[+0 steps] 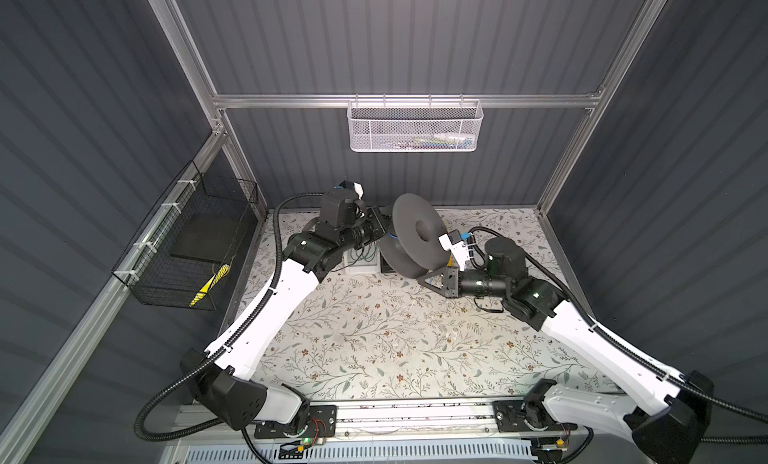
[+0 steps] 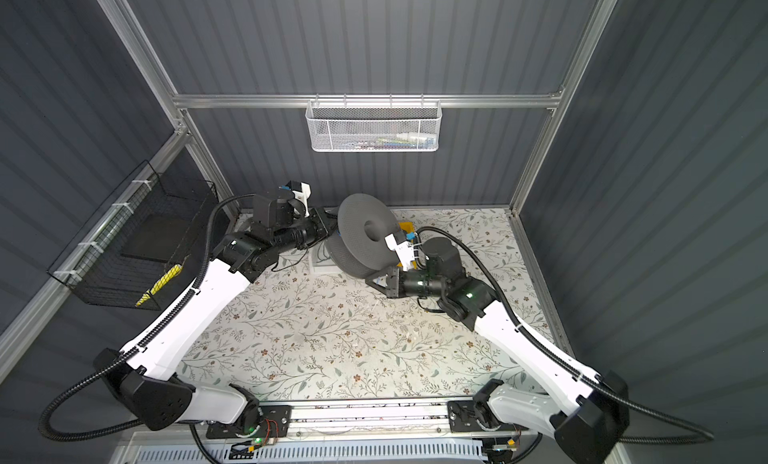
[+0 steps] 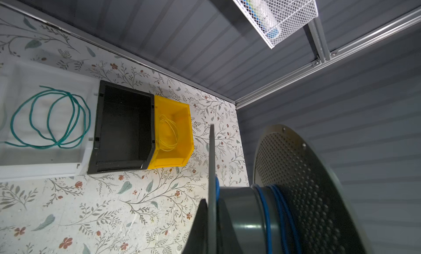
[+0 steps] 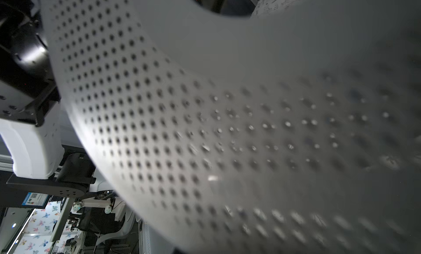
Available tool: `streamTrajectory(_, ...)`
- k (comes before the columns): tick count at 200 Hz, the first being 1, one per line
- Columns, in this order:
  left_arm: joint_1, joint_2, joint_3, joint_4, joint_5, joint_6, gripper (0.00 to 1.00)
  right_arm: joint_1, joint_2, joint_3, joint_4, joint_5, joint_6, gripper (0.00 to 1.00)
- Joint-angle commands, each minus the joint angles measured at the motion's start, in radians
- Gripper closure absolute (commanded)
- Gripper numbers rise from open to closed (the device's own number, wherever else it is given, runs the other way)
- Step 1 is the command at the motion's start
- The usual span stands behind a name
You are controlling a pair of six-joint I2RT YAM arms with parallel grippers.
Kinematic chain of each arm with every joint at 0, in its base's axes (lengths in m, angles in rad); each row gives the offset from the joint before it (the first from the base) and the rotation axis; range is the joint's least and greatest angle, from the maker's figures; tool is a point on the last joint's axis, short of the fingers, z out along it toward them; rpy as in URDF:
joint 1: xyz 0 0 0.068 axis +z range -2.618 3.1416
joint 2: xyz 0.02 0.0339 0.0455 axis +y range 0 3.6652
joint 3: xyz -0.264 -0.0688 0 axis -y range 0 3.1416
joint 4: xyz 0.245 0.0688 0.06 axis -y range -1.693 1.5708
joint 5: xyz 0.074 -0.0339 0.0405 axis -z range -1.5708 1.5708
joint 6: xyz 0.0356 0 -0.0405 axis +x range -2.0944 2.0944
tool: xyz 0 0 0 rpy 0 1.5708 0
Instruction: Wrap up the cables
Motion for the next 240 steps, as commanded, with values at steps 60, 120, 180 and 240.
streamTrajectory(60, -0.09, 0.018, -0.157, 0.155, -0.371, -0.025, 1.0, 0.225, 0.081, 0.156, 0.202, 0.271, -0.022, 1.0)
streamTrajectory(120, -0.09, -0.129, -0.437, 0.412, -0.408, -0.203, 1.0, 0.238, -0.059, -0.034, 0.454, 0.399, 0.023, 1.0)
streamTrajectory(180, -0.104, -0.121, -0.58, 0.722, -0.306, -0.334, 1.0, 0.249, -0.009, -0.225, 0.988, 0.449, 0.126, 1.0)
streamTrajectory(240, -0.147, -0.086, -0.599, 0.869, -0.278, -0.405, 1.0, 0.272, 0.232, -0.269, 1.491, 0.546, 0.165, 1.0)
